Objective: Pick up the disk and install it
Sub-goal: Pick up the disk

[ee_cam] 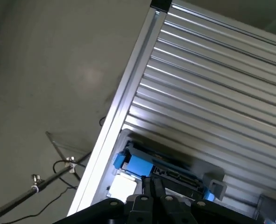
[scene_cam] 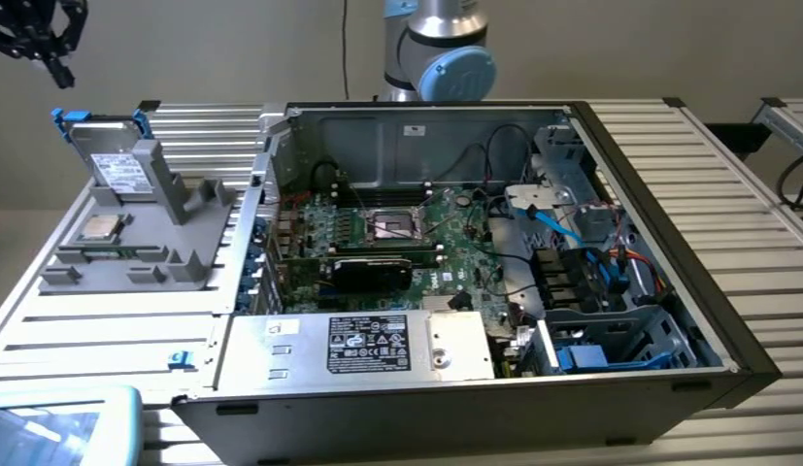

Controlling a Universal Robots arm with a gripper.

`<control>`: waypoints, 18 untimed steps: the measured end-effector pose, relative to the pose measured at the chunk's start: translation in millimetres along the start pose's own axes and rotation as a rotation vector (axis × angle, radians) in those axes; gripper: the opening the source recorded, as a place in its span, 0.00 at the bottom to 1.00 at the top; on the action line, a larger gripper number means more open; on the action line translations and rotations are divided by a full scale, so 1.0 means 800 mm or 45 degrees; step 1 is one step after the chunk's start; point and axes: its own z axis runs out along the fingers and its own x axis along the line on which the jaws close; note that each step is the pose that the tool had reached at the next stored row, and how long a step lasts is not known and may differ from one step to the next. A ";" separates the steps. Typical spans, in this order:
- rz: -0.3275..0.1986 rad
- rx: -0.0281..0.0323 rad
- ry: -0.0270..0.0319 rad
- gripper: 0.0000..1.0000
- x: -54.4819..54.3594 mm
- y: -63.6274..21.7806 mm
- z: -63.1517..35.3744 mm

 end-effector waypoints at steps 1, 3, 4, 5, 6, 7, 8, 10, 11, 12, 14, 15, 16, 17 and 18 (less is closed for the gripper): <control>-0.020 0.0016 -0.0043 0.11 0.000 0.000 0.000; -0.060 0.0041 -0.0120 0.11 0.000 0.000 0.000; -0.082 0.0053 -0.0159 0.11 0.000 0.000 0.000; -0.102 0.0063 -0.0193 0.11 0.000 0.000 0.000; -0.123 0.0071 -0.0220 0.11 0.000 0.000 0.000; -0.146 0.0077 -0.0239 0.11 0.000 0.000 0.000; -0.167 0.0090 -0.0273 0.11 0.000 0.000 0.000; -0.209 0.0113 -0.0333 0.11 0.000 0.000 0.000; -0.231 0.0122 -0.0353 0.11 0.000 0.000 0.000; -0.255 0.0131 -0.0374 0.11 0.000 0.000 0.000; -0.301 0.0152 -0.0420 0.11 0.000 0.000 0.000; -0.324 0.0163 -0.0441 0.11 0.000 0.000 0.000; -0.347 0.0174 -0.0464 0.11 0.000 0.000 0.000; -0.370 0.0184 -0.0486 0.11 0.000 0.000 0.000; -0.393 0.0195 -0.0506 0.11 0.000 0.000 0.000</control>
